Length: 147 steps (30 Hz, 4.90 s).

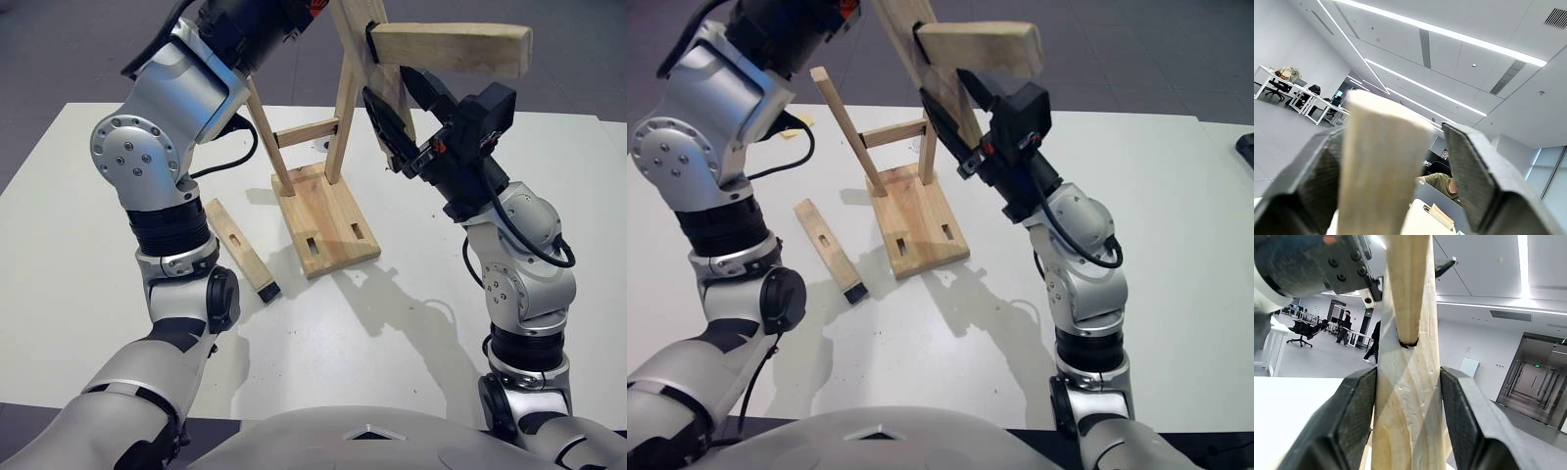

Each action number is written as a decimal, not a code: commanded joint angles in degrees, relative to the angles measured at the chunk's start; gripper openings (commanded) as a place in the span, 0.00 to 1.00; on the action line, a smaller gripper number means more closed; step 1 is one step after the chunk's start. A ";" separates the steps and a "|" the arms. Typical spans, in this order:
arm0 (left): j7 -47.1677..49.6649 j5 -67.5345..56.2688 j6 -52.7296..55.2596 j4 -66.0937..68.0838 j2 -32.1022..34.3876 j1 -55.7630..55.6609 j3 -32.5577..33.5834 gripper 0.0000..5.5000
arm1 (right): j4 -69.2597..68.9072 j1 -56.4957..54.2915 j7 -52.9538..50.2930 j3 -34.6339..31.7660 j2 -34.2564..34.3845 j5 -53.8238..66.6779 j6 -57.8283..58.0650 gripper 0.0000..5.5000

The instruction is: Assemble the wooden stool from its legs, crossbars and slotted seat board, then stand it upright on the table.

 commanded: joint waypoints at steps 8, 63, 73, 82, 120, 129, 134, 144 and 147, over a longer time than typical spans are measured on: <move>-2.56 3.17 -0.87 -1.65 0.74 2.90 -1.77 0.27 | 1.82 -0.42 -0.06 0.63 -0.57 -1.78 -1.38 0.37; 3.78 36.57 -17.64 -26.69 -0.11 42.71 -6.05 0.19 | 17.30 12.73 3.39 9.73 -5.55 -16.38 8.36 0.98; 0.76 37.33 -16.03 -29.88 5.85 43.53 -3.07 0.19 | 14.23 12.22 -1.82 4.50 0.82 -10.97 14.30 0.98; -4.08 38.73 -14.44 -28.27 9.73 45.28 -4.14 0.19 | 11.93 12.11 -4.93 4.53 6.82 -6.26 19.70 0.98; -8.29 41.45 -12.86 -24.65 12.46 43.94 -3.19 0.19 | 21.09 10.60 -10.96 7.44 10.05 -9.14 23.05 0.98; -8.22 42.74 -13.22 -22.94 11.48 44.30 -3.38 0.19 | 21.08 10.27 -11.39 7.11 10.39 -9.29 23.07 0.98; -5.44 41.07 -12.16 -21.88 8.52 43.89 -2.75 0.19 | 21.51 9.88 -11.43 7.10 10.46 -9.32 22.95 0.98; -6.65 42.62 -10.74 -20.71 10.22 47.48 -3.45 0.19 | 20.93 10.39 -12.11 6.83 10.43 -9.31 23.26 0.98; -7.44 42.18 -10.00 -22.55 10.98 49.66 -3.67 0.19 | 20.42 10.72 -12.21 6.70 10.24 -9.23 23.55 0.98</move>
